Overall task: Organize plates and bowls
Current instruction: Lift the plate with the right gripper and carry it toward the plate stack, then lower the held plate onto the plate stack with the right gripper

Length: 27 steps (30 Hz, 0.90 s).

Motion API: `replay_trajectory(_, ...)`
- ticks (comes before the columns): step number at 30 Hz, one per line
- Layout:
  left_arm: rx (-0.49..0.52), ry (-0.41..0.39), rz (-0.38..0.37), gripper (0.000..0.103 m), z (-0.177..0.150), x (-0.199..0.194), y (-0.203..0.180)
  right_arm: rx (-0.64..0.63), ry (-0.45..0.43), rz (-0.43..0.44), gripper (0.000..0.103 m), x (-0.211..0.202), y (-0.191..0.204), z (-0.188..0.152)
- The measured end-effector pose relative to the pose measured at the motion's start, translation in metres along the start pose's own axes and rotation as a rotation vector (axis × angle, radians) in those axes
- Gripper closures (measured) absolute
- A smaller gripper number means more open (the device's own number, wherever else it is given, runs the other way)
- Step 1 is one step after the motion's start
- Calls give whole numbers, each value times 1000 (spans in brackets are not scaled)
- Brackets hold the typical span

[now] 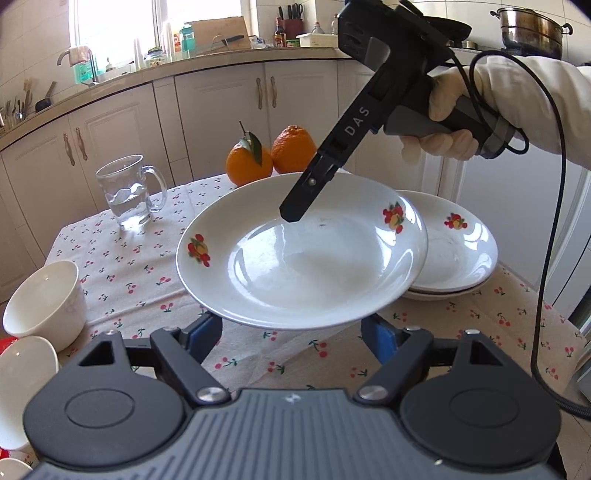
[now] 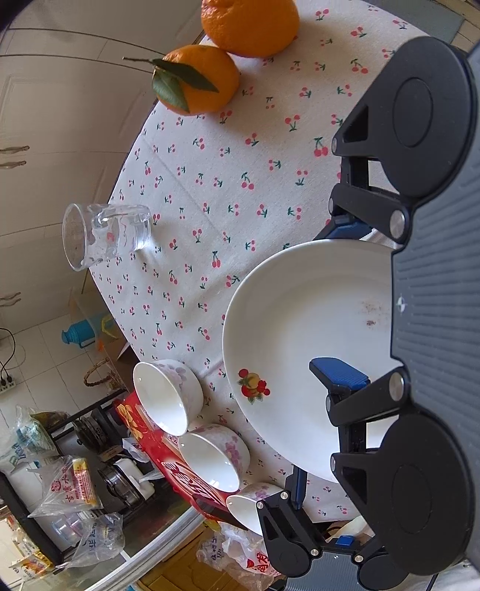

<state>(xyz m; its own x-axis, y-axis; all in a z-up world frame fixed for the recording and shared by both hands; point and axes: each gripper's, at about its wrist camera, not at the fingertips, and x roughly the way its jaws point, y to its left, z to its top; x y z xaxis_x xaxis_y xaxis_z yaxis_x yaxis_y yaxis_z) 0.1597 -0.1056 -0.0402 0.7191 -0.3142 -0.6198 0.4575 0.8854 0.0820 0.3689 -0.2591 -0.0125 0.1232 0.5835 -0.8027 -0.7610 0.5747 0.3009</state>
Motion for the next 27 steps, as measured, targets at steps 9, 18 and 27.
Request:
replay_trajectory(9,59,-10,-81,21,11,5,-28,76,-53,-56,33,-37,-10,-42)
replay_trajectory(18,91,8,-169,21,14,17,-50,160,-97,-106,33,-65,-17,-86)
replay_trajectory(27,123,26,-200,21,19,28,-59,220,-114,-126,33,-67,-27,-113)
